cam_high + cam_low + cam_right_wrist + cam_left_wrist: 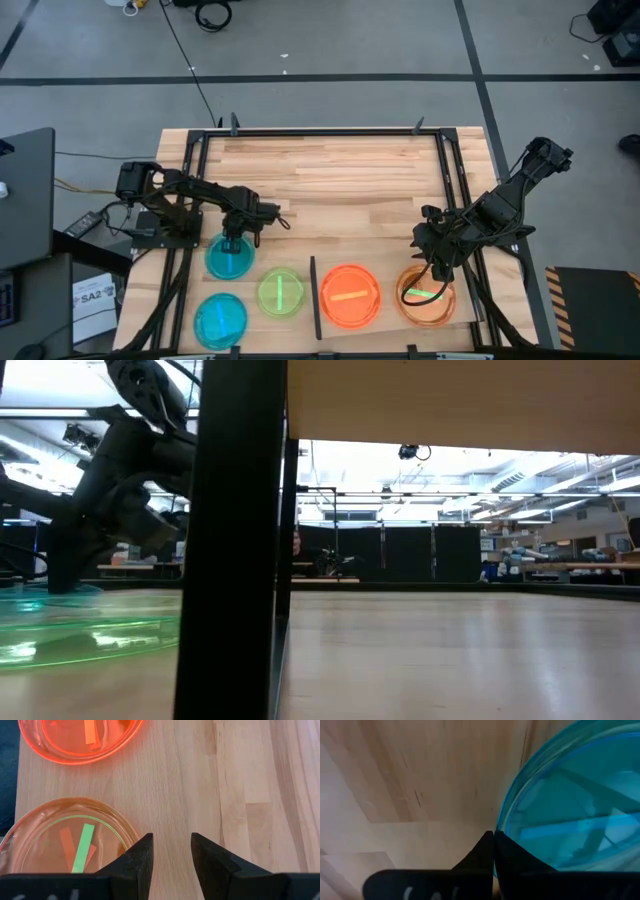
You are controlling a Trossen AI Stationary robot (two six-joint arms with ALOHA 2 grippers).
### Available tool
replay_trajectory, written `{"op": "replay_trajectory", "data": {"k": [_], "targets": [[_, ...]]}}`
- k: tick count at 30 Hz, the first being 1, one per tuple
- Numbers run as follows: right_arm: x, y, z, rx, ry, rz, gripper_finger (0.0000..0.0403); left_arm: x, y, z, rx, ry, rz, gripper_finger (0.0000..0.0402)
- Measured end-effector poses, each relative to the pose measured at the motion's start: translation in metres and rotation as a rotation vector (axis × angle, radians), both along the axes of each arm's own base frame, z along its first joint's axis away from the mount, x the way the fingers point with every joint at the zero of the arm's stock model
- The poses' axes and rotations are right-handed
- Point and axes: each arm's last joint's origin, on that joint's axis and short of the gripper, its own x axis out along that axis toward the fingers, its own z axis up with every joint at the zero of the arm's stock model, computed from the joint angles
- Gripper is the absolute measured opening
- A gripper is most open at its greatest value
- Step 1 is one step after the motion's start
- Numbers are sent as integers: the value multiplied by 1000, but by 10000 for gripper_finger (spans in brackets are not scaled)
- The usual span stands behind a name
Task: Place and stack plates onto a shelf
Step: Stack the top blue plate on the orange plates on the shelf
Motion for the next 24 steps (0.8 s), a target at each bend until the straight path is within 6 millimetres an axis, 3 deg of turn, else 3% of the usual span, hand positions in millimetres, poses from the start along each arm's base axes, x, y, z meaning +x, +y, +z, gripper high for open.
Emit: {"op": "replay_trajectory", "data": {"k": [11, 24], "targets": [[0, 0, 0, 0, 0, 0, 138, 8, 1, 23, 6, 52, -2, 9], [0, 0, 0, 0, 0, 0, 138, 28, 2, 70, 5, 44, -31, 9]]}}
